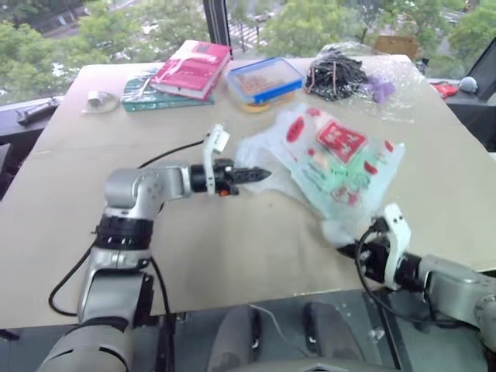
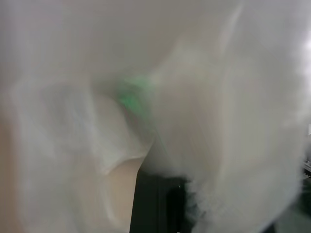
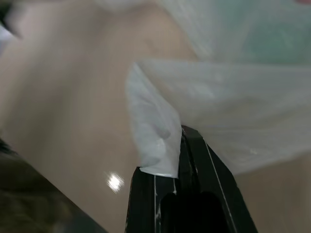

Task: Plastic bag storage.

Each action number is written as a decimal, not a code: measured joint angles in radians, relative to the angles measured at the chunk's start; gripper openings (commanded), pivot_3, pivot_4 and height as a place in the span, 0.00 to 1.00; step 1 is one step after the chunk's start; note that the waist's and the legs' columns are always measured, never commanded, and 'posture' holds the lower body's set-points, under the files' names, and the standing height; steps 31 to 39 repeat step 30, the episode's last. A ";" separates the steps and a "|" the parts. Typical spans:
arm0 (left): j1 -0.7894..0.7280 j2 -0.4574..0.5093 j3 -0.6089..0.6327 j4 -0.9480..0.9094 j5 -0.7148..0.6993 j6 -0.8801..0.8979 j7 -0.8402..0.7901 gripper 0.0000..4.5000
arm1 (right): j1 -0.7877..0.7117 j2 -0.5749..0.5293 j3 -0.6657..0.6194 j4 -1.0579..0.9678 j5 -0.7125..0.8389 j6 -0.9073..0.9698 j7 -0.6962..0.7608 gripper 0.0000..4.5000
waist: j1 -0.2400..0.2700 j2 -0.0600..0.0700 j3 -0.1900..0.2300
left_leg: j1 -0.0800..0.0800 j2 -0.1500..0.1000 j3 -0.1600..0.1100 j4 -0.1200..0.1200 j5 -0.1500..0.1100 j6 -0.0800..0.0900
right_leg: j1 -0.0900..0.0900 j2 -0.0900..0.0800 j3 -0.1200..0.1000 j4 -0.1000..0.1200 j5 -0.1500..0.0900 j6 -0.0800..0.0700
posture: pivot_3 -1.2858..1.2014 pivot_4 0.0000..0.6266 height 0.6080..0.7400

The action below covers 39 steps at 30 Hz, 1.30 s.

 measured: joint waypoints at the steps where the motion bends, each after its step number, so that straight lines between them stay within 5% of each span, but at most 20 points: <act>1: 0.018 0.009 0.007 -0.008 0.010 -0.022 0.000 0.01 | 0.011 -0.019 0.004 0.008 -0.035 -0.025 0.020 0.00 | 0.000 0.000 0.000 | 0.001 0.000 0.000 0.000 0.000 0.000 | 0.000 0.000 0.000 -0.001 0.000 0.000 | 0.52 0.24 1.00; 4: 0.110 0.014 0.024 -0.052 0.071 -0.165 0.016 0.01 | 0.041 -0.090 0.023 0.023 -0.186 -0.157 0.103 0.00 | 0.006 -0.002 -0.002 | -0.001 0.000 -0.001 -0.001 0.000 0.000 | 0.000 0.000 -0.001 -0.001 0.003 -0.004 | 0.52 0.24 1.00; 7: 0.177 0.035 0.026 -0.061 0.088 -0.231 -0.024 0.15 | 0.058 -0.108 0.034 0.044 -0.289 -0.247 0.144 0.17 | 0.011 -0.003 -0.003 | -0.005 0.001 -0.001 -0.003 0.000 -0.001 | -0.005 0.001 0.000 -0.001 0.004 -0.003 | 0.52 0.24 1.00; 13: 0.350 0.066 0.100 -0.205 0.098 -0.370 -0.052 0.76 | 0.182 -0.120 -0.012 0.037 -0.428 -0.460 0.260 0.81 | 0.032 -0.003 -0.003 | -0.006 0.001 -0.001 -0.006 0.000 -0.001 | -0.007 0.001 -0.001 -0.002 0.005 -0.001 | 0.52 0.24 1.00; 15: 0.396 0.063 0.117 -0.253 0.106 -0.394 -0.021 0.76 | 0.239 -0.118 -0.061 0.007 -0.454 -0.521 0.292 0.99 | 0.038 -0.003 -0.003 | -0.006 0.001 -0.001 -0.006 0.000 0.000 | -0.006 0.001 -0.001 -0.004 0.005 -0.001 | 0.52 0.24 1.00; 26: 0.642 0.126 0.265 -0.373 0.146 -0.519 0.021 0.76 | 0.745 -0.003 -0.470 -0.121 -0.484 -0.791 0.626 0.99 | 0.050 -0.007 -0.008 | -0.002 0.004 -0.002 -0.006 -0.003 -0.003 | 0.000 -0.001 -0.006 -0.010 0.002 -0.004 | 0.52 0.24 1.00; 39: 0.667 0.128 0.292 -0.373 0.147 -0.523 0.037 0.76 | 0.754 0.011 -0.527 -0.063 -0.499 -0.836 0.665 0.99 | 0.048 -0.007 -0.009 | -0.002 0.004 -0.002 -0.006 -0.004 -0.005 | 0.000 -0.008 -0.009 -0.011 0.002 -0.004 | 0.52 0.24 1.00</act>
